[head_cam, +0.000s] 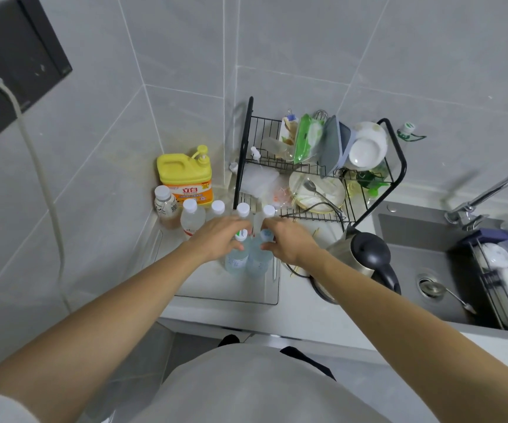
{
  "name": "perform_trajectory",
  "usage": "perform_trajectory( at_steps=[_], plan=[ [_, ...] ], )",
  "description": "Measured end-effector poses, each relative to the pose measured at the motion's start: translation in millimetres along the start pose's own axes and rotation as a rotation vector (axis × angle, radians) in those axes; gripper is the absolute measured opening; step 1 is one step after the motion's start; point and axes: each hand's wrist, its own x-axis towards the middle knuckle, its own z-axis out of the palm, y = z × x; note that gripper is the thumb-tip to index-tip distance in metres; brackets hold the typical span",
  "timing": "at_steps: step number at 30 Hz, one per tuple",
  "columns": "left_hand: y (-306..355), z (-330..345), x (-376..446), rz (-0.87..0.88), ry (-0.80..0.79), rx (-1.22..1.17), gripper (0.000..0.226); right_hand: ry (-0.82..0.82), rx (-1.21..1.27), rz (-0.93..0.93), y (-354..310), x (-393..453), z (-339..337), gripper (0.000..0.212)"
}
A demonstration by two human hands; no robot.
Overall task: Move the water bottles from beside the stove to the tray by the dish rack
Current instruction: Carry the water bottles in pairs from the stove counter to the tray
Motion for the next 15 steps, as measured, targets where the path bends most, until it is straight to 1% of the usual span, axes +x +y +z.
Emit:
perform_trajectory(
  at_steps=[4,10,15],
  plan=[
    [-1.2,3.7,-1.9,-0.022,0.026,-0.009,0.028,-0.007,-0.01,-0.032,0.4,-0.1,0.9,0.034],
    [-1.0,6.8,-0.5,-0.038,0.046,-0.032,0.028,0.01,0.0,-0.008,0.8,0.0,-0.3,0.036],
    [0.6,9.2,-0.4,-0.053,0.067,-0.031,0.029,0.032,0.008,0.018,0.2,-0.6,1.5,0.033]
  ],
)
